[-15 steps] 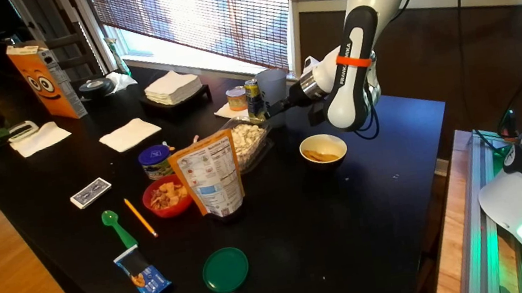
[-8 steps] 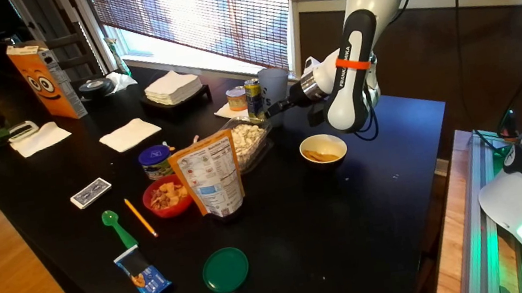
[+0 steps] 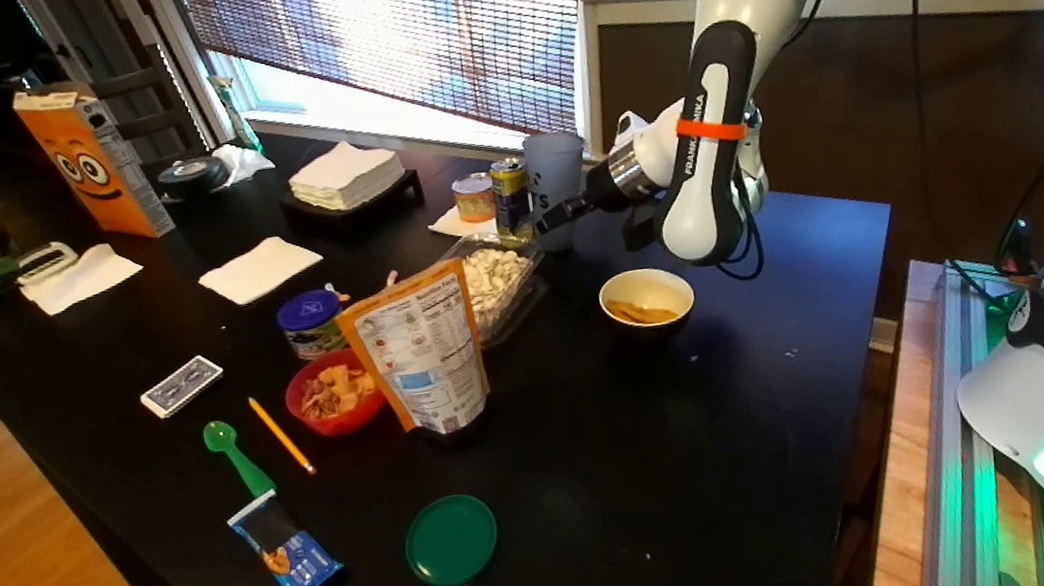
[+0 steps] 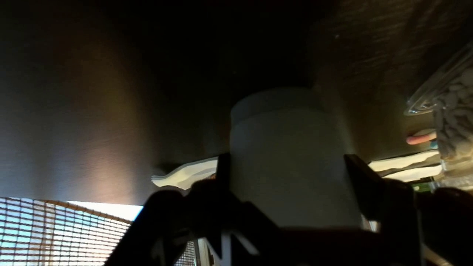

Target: Use the grey cup to get some of the contents of the clear lunchbox

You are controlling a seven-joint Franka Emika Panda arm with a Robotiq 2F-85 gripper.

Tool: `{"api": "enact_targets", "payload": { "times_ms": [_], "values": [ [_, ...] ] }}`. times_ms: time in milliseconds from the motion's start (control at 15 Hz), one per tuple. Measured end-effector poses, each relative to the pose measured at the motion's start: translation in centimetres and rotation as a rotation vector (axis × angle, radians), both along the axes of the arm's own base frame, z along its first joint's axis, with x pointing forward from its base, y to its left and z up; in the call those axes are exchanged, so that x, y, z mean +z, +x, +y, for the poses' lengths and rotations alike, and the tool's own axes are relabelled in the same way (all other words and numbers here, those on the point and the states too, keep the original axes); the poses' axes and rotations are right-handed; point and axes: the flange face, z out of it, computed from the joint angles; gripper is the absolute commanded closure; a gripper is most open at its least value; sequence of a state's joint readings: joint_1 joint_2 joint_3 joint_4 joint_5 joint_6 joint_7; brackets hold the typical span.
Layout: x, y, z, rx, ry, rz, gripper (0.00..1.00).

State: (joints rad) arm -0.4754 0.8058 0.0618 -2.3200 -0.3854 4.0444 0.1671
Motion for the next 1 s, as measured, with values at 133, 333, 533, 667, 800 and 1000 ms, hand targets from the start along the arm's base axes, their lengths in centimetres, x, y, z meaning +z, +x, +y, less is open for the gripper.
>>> {"api": "enact_targets", "payload": {
  "times_ms": [133,333,533,667,800,1000],
  "values": [
    [0.1,-0.8,-0.1,0.001,-0.013,0.017,0.50],
    [1.1,-2.4,0.1,0.006,-0.031,0.042,0.50],
    [2.6,-3.8,0.8,0.020,-0.051,0.064,0.50],
    [3.6,-4.5,1.3,0.038,-0.072,0.096,0.50],
    [4.7,-5.1,2.0,0.067,-0.101,0.145,0.50],
    [6.5,-5.6,3.4,0.141,-0.173,0.237,0.50]
  ]
}}
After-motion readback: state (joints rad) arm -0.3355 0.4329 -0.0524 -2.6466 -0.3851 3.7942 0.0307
